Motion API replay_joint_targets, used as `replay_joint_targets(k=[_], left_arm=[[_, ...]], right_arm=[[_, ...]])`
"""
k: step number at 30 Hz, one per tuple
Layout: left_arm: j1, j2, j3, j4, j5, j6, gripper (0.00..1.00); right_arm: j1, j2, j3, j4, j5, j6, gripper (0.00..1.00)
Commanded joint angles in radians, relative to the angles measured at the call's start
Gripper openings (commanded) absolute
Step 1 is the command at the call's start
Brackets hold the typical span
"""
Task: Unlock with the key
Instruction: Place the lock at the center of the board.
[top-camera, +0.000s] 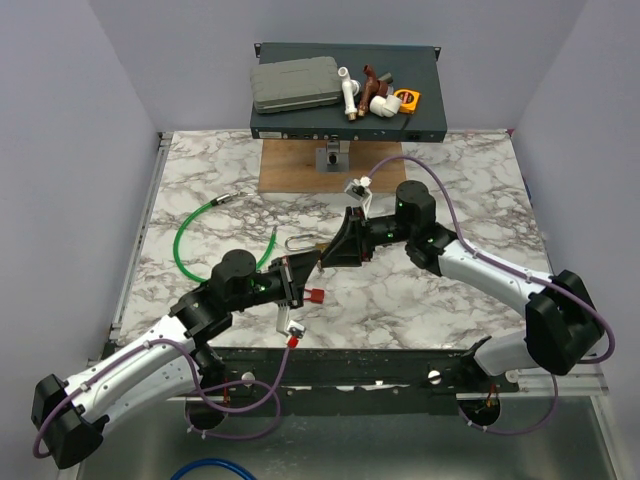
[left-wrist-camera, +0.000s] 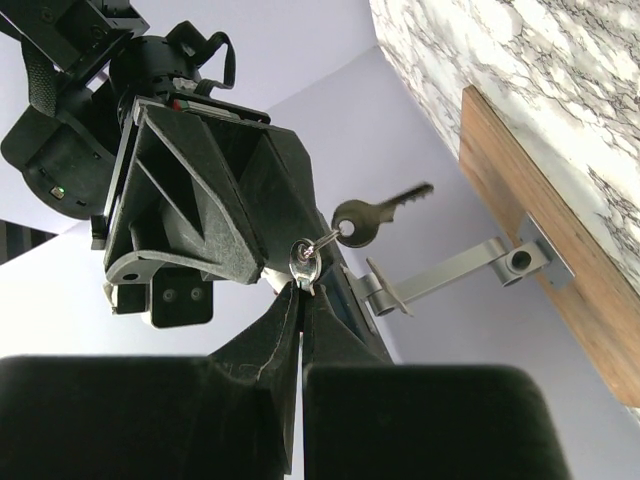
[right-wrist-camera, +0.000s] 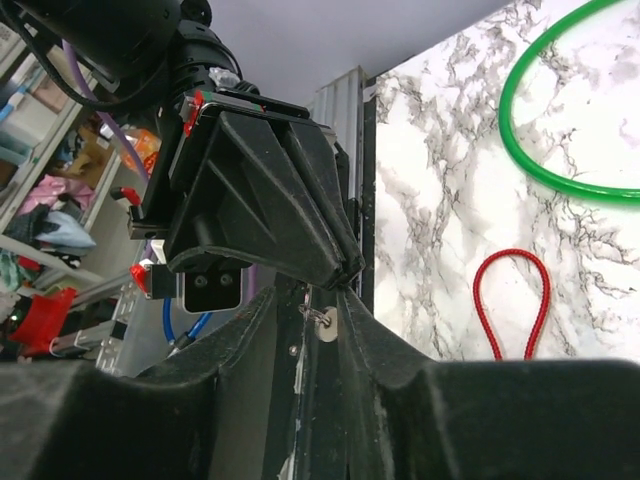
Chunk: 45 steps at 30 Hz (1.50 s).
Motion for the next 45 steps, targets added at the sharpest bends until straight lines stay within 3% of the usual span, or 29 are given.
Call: replay_joint_targets(k=[1,9,14,20,23,24,25,26,32,38,45], left_arm=[[-0.009,0.010,0.014,0.034,0.010,0.024,0.00],[-0.013,0.032,0.023,0.064,-0.012,0.011,0.00],[-0.017,0.032,0.019,0.070,-0.021,0.010,0.00],[-0.018,0.041,0.010,0.104,-0.074,-0.048,0.04],[-0.018,0.051,0.028,0.105,-0.134,-0.129,0.39],[-0.018,0.052,0.044,0.092,-0.148,-0.169,0.57],[-0.018,0.054,0.060,0.055,-0.159,-0.220,0.89],[-0.018,0.059,0.083,0.029,-0.177,-0.263,0.99],[0.023,0.114,0.253,-0.266,-0.216,-0.643,0.99],[0.139,0.284,0.426,-0.627,0.046,-1.022,0.99],[0.200,0.420,0.379,-0.702,0.227,-0.994,0.99]], right_arm=[[0.001,0.025,0.028,0.040,-0.044,0.027,0.32],[0.001,0.059,0.032,0.071,-0.070,0.061,0.23],[0.001,0.062,0.022,0.116,-0.086,0.090,0.01],[-0.022,-0.004,-0.024,0.144,-0.046,0.105,0.01],[-0.045,-0.048,-0.056,0.158,-0.034,0.119,0.01],[-0.049,-0.057,-0.064,0.157,-0.028,0.117,0.01],[-0.051,-0.064,-0.068,0.149,-0.023,0.117,0.01],[-0.056,-0.069,-0.072,0.137,-0.023,0.116,0.01],[-0.068,-0.125,-0.089,-0.051,0.027,0.020,0.01],[-0.068,-0.219,-0.071,-0.348,0.146,-0.168,0.01],[-0.069,-0.383,-0.146,-0.432,0.199,-0.290,0.01]])
